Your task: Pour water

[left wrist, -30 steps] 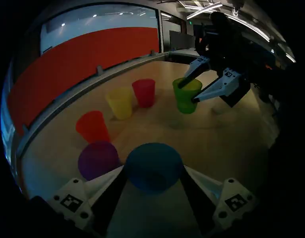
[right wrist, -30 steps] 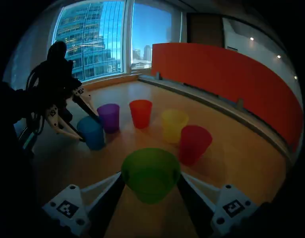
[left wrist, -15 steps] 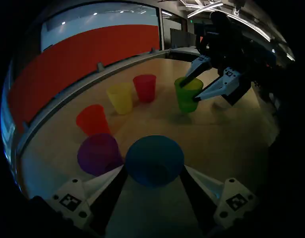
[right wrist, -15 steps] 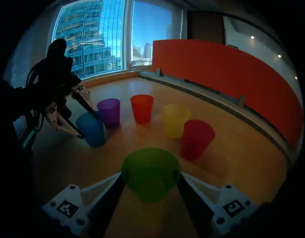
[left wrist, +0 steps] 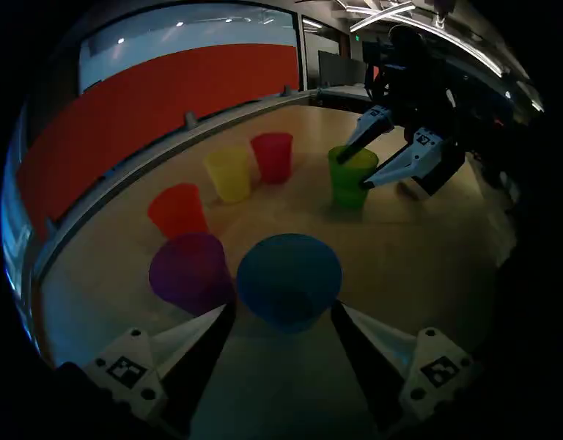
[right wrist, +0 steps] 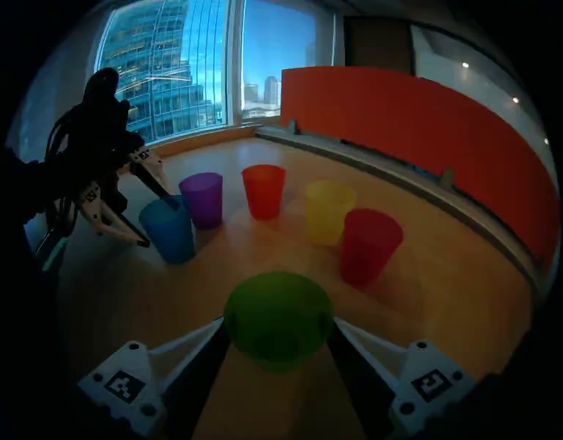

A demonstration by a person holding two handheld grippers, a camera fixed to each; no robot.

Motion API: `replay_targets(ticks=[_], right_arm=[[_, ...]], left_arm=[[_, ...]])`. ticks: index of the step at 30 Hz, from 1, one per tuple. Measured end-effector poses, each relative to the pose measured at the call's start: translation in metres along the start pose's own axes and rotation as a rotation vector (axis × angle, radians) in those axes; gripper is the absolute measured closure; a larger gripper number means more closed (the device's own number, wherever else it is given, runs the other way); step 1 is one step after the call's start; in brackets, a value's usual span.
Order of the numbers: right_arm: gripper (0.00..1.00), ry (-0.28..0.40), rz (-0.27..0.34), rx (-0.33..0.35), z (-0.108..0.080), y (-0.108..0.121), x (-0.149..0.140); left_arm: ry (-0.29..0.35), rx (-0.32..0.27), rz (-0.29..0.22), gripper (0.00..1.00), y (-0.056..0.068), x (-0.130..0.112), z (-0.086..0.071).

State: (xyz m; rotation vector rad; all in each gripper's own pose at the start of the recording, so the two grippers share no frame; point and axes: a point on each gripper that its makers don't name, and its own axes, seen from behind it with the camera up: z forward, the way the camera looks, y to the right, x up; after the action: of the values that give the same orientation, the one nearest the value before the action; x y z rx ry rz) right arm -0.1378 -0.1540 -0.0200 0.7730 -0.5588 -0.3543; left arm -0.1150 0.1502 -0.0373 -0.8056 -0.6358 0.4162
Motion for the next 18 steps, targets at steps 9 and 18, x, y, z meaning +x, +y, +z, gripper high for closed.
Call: replay_targets(ticks=[9,18], right_arm=[[0.09,-0.001,0.010,-0.004,-0.002,0.001,-0.003],[0.01,-0.007,-0.007,-0.033,-0.010,0.003,-0.008]], left_arm=[[0.008,0.004,-0.019,0.03,0.000,-0.002,-0.005],[0.012,0.021,-0.035,0.03,-0.003,-0.004,-0.013]])
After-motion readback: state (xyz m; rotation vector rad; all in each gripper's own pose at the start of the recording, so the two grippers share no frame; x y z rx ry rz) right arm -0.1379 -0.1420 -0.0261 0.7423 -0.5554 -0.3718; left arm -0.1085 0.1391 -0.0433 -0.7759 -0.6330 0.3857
